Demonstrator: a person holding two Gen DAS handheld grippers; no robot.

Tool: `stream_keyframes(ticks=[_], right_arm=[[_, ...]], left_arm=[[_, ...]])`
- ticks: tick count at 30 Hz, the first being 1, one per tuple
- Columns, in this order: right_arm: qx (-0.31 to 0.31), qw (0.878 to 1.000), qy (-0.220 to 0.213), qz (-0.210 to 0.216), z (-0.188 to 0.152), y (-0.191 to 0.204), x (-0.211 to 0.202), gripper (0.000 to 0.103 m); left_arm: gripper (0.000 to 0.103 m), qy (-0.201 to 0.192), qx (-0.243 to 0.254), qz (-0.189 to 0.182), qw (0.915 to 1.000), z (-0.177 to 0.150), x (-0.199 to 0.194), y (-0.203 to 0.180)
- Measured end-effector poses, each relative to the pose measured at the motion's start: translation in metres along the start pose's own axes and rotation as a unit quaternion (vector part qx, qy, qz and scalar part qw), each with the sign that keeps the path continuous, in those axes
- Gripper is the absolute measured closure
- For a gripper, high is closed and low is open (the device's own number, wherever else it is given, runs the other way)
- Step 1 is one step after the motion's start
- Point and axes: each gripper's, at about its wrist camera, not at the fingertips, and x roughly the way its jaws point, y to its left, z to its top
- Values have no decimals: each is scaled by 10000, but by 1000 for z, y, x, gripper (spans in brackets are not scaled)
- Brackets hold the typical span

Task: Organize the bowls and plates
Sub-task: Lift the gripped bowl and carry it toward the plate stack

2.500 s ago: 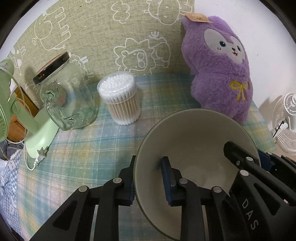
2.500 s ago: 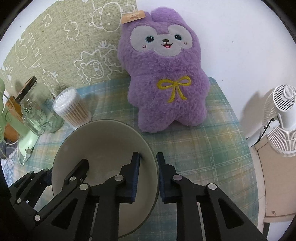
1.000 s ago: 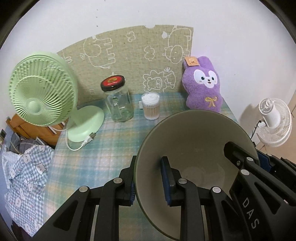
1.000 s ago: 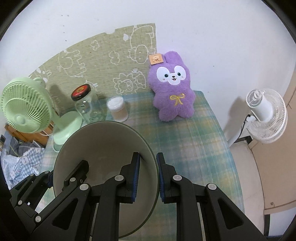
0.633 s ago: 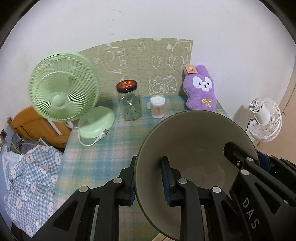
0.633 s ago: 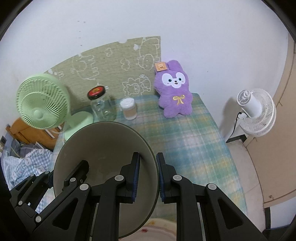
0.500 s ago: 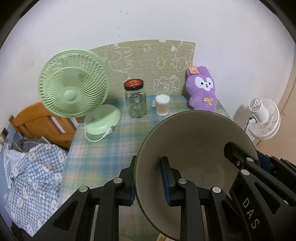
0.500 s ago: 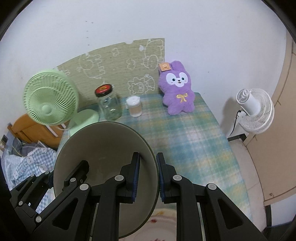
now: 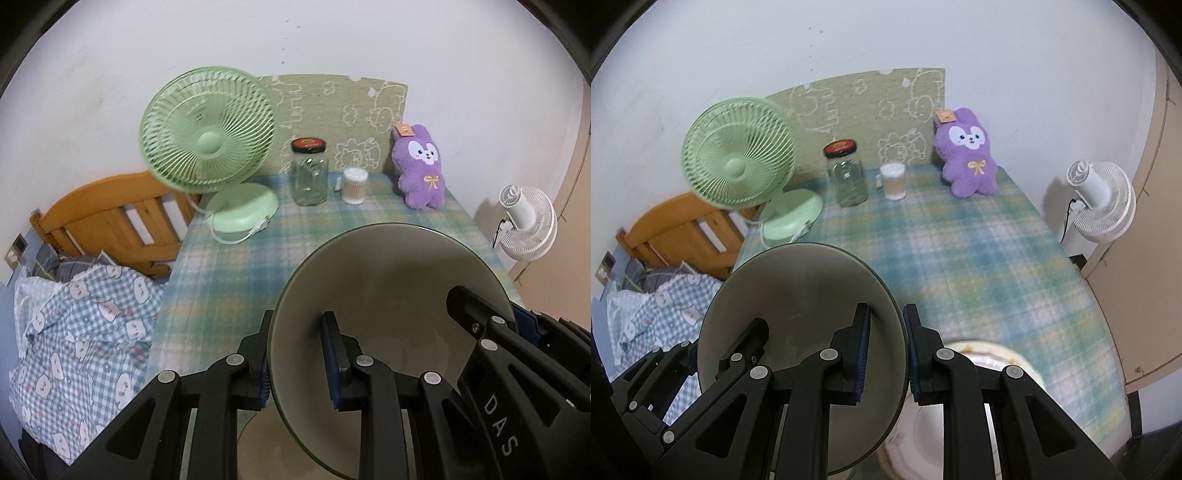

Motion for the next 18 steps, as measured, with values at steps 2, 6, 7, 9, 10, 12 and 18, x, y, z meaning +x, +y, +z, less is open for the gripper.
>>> stream_keyframes(ticks=[2,6,7,9,10,12,18], right_arm=[[-39,10000,42,10,-10,8,0,81],[-76,9999,121,30,-28,18,2,81],[-81,9999,138,31,-33,20,3,81],[-96,9997,223,32,-40,22,7,81],[-108,9996,275,21,-44,22,10,81],[-134,9991,395,-2,-54,25,15,81],[-151,9979,636,-36,-73,24,27,81]], left_arm=[[81,42,-39,7,10000,-8,0,7],[81,130,-82,27,9999,-27,2,17],[81,152,-88,30,9998,-31,3,20],[81,256,-109,27,9996,-41,7,23],[81,304,-121,21,9995,-45,9,24],[81,402,-149,5,9991,-54,14,26],[81,620,-200,-10,9979,-73,23,29]])
